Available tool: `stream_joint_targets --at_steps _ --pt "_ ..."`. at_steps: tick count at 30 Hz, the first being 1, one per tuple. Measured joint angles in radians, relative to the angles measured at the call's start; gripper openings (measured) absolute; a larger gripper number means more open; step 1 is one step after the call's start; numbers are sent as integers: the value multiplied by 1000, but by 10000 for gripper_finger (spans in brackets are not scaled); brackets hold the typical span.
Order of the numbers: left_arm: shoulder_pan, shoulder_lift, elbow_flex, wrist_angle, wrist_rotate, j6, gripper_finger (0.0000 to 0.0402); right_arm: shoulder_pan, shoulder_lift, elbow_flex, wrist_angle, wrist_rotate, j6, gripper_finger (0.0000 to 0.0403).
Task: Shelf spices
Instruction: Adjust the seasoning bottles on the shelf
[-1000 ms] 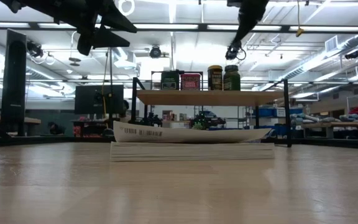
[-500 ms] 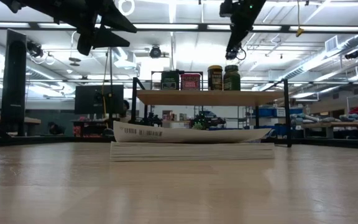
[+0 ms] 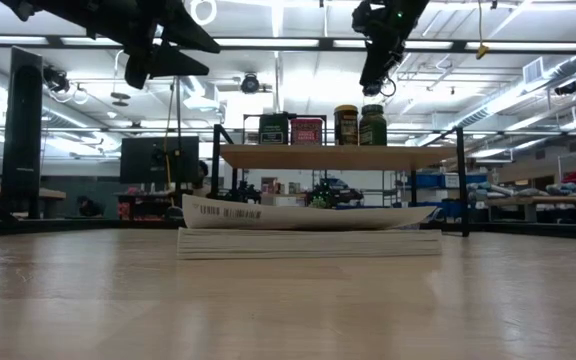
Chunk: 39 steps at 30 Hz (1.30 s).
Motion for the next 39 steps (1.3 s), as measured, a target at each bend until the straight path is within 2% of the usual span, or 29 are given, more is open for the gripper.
stream_joint_targets --at_steps 6,8,11,15,21,25,39 --pt "0 0 0 0 2 1 242 -25 0 0 -7 0 73 290" --pt "0 0 0 0 2 1 242 -32 0 0 -8 0 88 319" --pt "0 0 0 0 2 1 242 -44 -1 0 -27 0 95 341" --pt "0 0 0 0 2 1 242 -64 -2 -27 -46 -15 97 340" --pt "0 0 0 0 2 1 242 -88 -2 -89 -11 -40 106 315" --pt "0 0 0 0 2 1 242 -103 -2 -93 16 -103 112 306" --pt "0 0 0 1 2 0 242 -140 -2 -93 20 -164 124 314"
